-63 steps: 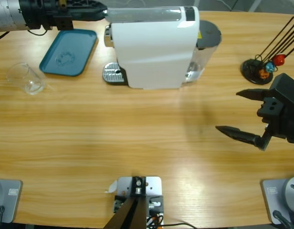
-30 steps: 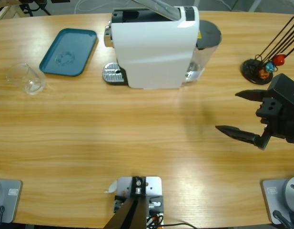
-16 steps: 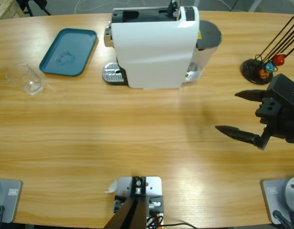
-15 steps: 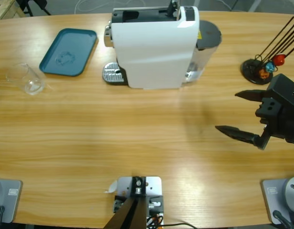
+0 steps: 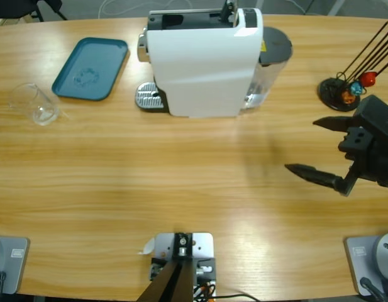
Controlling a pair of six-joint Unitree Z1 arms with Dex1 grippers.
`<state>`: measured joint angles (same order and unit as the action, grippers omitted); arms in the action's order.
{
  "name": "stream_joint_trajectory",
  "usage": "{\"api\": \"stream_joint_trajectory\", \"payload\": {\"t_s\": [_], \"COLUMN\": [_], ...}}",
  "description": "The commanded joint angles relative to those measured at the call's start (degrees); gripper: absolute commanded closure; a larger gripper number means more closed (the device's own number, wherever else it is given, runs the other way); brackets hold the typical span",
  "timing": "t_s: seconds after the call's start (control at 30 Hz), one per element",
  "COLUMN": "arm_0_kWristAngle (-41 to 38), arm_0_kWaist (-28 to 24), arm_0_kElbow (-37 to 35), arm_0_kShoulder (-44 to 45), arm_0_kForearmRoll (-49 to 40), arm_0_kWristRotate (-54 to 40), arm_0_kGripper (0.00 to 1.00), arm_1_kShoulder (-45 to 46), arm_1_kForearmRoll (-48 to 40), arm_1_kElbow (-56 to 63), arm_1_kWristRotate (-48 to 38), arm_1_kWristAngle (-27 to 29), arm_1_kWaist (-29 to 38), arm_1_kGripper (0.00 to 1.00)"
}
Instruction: Pour coffee
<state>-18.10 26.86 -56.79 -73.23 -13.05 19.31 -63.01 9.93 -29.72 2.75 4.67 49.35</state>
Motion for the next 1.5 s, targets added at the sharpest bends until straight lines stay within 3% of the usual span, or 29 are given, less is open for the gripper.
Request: {"api": "stream_joint_trajectory", "payload": {"t_s": [0.03,0.07,0.13,0.23,0.33,0.53,0.8,1.0,1.1,1.5], "arm_0_kWristAngle": [9.9,14.7,22.4,24.1,19.7,20.4,20.6,20.6,20.6,20.6], "arm_0_kWaist": [4.2,6.2,10.1,12.8,12.8,11.4,10.4,10.4,10.4,10.4], "arm_0_kElbow": [3.7,4.1,5.0,7.9,8.7,9.6,10.1,10.0,10.0,10.0], "arm_0_kShoulder": [9.5,9.9,9.8,10.7,12.0,11.6,10.1,8.3,7.9,7.2], "arm_0_kForearmRoll": [-8.5,-8.9,-10.5,-11.6,-12.5,-12.6,-11.8,-11.0,-10.9,-10.6], "arm_0_kWristRotate": [-10.7,-10.8,-11.7,-12.8,-13.9,-13.9,-13.9,-13.9,-13.9,-14.0], "arm_0_kGripper": [0.005,0.005,0.009,0.009,0.008,0.027,0.041,0.041,0.041,0.041], "arm_1_kShoulder": [2.3,2.6,3.5,6.5,7.8,0.6,-10.5,-12.3,-13.1,-18.6], "arm_1_kForearmRoll": [6.5,7.8,13.1,14.9,13.0,4.2,-4.8,-5.7,-6.6,-11.5], "arm_1_kElbow": [-3.8,-4.3,-6.4,-6.9,-6.1,-4.0,-2.1,-1.7,-1.8,-1.8], "arm_1_kWristRotate": [-14.3,-15.3,-16.0,-19.8,-23.7,-23.5,-23.7,-22.0,-21.1,-21.0], "arm_1_kWristAngle": [9.0,9.2,10.5,14.1,12.1,10.0,9.9,11.2,10.5,9.8], "arm_1_kWaist": [0.5,0.4,-0.6,-9.1,-22.5,-32.1,-32.8,-37.2,-38.7,-39.3], "arm_1_kGripper": [0.001,0.027,0.245,0.248,0.254,0.28,0.28,0.281,0.404,0.409]}}
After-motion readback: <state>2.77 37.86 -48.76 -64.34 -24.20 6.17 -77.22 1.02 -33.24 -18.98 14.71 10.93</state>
